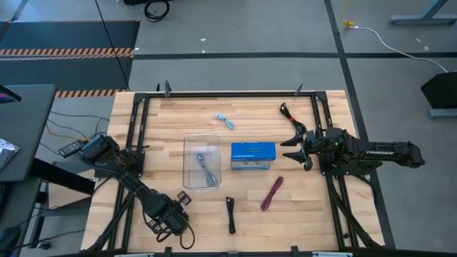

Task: Pick and place USB-C Cables
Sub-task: Put the bottom left black left charger cable into the transparent bin

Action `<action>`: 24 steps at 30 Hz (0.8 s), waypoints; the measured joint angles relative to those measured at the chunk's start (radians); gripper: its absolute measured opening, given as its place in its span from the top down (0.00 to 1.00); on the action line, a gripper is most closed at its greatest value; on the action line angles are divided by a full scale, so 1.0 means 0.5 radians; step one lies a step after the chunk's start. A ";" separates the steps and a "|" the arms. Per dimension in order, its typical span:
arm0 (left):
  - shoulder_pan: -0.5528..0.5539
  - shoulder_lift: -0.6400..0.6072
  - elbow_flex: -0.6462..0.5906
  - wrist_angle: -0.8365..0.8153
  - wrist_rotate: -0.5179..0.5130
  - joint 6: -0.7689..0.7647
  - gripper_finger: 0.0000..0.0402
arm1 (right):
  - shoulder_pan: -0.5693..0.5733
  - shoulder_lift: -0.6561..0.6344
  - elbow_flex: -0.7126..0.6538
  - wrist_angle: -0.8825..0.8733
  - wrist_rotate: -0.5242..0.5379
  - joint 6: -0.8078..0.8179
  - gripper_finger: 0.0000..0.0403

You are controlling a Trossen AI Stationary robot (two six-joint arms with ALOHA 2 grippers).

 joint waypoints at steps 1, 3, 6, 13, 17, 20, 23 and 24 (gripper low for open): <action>0.000 0.000 0.000 0.001 0.001 -0.009 0.86 | 0.000 0.000 -0.001 0.000 0.000 -0.003 0.43; 0.000 0.000 0.000 0.003 0.002 -0.014 0.93 | 0.000 0.000 -0.001 0.000 0.000 -0.018 0.43; 0.000 0.000 0.002 0.006 0.005 -0.014 0.94 | 0.000 0.000 -0.001 0.000 0.000 -0.022 0.43; 0.000 0.000 0.138 -0.050 0.003 -0.013 0.94 | 0.000 0.000 0.000 0.000 0.001 -0.021 0.43; 0.007 0.000 0.352 -0.310 -0.157 0.026 0.94 | 0.000 0.000 0.000 0.001 0.001 -0.022 0.43; 0.031 0.000 0.535 -0.523 -0.269 0.078 0.94 | 0.000 0.000 -0.001 0.002 0.001 -0.021 0.43; 0.083 -0.001 0.722 -0.749 -0.398 -0.008 0.94 | 0.000 0.000 -0.001 0.002 0.001 -0.021 0.43; 0.110 -0.002 0.783 -0.820 -0.460 -0.065 0.94 | 0.000 0.000 0.000 0.002 0.001 -0.021 0.43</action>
